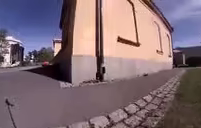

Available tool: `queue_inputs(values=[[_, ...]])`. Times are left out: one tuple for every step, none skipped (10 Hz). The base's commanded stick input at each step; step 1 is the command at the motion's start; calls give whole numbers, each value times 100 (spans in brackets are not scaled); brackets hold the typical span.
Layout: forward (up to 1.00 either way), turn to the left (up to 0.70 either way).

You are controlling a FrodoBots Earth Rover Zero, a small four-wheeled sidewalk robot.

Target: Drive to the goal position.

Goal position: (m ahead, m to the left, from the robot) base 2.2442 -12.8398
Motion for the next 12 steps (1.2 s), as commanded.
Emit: queue_inputs(values=[[49,-15],[49,0],[49,0],[49,0],[49,0],[49,0],[49,0],[49,0],[49,0],[49,0],[49,0],[49,0]])
